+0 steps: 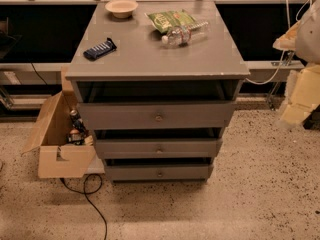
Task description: Open bottom drawer
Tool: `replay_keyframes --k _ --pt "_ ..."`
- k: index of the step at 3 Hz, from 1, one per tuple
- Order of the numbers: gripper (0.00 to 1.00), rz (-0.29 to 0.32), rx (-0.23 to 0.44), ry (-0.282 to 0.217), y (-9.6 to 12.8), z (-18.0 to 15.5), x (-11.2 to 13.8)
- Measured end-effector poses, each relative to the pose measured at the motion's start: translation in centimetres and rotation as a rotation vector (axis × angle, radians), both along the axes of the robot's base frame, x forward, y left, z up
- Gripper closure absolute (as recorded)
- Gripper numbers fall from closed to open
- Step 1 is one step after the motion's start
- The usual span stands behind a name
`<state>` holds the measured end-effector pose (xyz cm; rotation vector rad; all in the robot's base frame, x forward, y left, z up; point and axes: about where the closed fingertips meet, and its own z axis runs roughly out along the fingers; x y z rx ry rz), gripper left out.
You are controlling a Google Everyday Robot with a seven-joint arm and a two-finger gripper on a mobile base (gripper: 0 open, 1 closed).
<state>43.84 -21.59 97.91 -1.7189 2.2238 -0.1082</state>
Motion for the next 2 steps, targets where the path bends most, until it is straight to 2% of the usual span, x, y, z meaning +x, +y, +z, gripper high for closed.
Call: replay_keyframes --k 1,2 --pt "0.0 0.0 0.0 0.0 0.0 0.0 0.0" --pt "0.0 0.017 0.047 0.005 1.2 -3.3 0.3"
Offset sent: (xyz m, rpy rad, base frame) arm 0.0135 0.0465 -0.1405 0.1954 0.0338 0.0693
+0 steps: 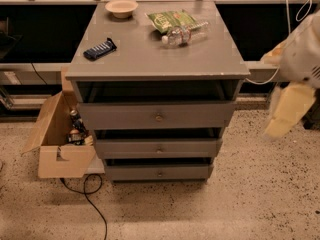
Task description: Open bottom drawer
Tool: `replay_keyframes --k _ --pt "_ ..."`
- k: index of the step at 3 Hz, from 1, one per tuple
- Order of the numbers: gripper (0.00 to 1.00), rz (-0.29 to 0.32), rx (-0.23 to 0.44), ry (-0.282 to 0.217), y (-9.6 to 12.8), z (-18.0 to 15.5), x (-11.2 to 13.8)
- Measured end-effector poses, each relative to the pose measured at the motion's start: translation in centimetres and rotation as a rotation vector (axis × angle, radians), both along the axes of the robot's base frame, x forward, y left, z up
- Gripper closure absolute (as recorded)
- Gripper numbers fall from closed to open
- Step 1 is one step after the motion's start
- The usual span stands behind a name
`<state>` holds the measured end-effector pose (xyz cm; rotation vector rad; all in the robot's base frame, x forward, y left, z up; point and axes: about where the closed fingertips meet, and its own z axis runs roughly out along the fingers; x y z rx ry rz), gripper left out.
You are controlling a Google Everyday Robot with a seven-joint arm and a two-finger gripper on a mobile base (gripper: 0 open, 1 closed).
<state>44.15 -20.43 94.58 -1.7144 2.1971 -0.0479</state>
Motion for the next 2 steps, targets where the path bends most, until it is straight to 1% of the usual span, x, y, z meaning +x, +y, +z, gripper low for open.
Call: replay_keyframes --k 1,2 --pt "0.0 0.026 0.126 0.018 2.48 -7.07 0.04" --pt "0.0 0.026 0.125 0.019 2.48 -7.08 0.03"
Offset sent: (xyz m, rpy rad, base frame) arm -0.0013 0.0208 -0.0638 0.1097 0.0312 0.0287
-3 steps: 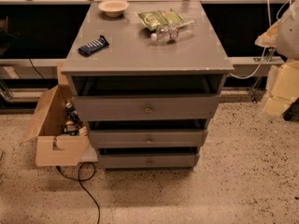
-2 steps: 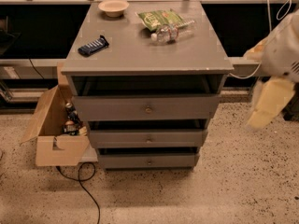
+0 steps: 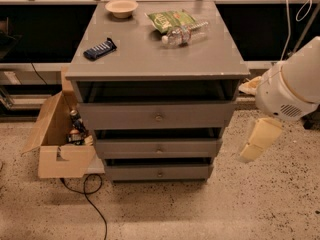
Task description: Open bottom drawer
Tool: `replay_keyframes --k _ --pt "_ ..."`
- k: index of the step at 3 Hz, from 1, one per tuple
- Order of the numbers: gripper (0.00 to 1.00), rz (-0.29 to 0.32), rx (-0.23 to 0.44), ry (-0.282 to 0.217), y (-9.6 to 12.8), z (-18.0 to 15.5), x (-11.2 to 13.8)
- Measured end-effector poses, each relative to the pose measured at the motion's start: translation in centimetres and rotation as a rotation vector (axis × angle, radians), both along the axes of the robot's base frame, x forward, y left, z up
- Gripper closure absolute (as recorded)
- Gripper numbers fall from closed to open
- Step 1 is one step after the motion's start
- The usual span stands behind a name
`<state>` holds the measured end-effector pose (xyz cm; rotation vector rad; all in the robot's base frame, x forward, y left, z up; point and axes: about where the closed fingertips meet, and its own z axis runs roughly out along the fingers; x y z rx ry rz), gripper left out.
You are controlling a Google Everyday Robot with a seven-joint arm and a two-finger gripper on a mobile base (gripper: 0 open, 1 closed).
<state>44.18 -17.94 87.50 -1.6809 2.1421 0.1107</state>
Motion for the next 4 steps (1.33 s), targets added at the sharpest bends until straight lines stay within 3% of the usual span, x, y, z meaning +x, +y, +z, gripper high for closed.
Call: replay_keyframes --k 1,2,3,4 --pt "0.0 0.03 0.012 0.028 0.4 -3.4 -0.2" --pt "0.0 0.106 0.086 0.049 1.3 -10.5 -0.4" --pt "0.0 0.193 0.183 0.069 3.1 -19.0 -0.6" --pt "0.0 0.219 0.308 0.096 5.2 -26.8 -0.4"
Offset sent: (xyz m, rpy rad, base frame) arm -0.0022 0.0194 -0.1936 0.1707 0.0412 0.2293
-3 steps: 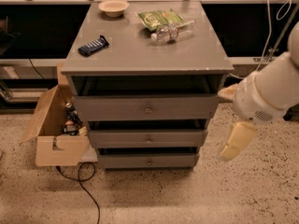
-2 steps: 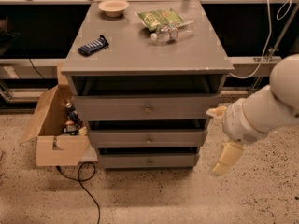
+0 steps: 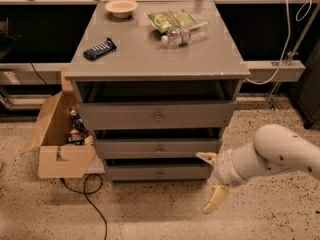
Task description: Open bottom drawer
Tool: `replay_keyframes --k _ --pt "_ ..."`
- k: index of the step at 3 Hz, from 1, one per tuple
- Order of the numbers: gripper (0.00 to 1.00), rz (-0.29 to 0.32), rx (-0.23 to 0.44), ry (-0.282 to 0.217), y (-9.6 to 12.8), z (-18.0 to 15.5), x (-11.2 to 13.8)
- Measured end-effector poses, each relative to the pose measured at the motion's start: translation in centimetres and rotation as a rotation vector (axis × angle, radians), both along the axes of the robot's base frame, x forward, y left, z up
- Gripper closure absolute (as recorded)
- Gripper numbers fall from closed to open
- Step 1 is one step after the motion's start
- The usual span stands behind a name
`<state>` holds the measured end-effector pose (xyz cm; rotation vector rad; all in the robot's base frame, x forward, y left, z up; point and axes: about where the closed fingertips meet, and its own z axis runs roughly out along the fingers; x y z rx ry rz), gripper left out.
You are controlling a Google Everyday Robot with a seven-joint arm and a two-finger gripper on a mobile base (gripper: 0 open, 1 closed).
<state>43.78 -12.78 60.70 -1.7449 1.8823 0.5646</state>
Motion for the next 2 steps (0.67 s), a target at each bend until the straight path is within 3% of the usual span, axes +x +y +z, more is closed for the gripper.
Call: replay_keyframes --k 1,2 --pt "0.0 -0.044 0.123 0.062 2.1 -6.4 0.8" --pt "0.0 -0.045 0.159 0.129 2.9 -9.7 -0.5"
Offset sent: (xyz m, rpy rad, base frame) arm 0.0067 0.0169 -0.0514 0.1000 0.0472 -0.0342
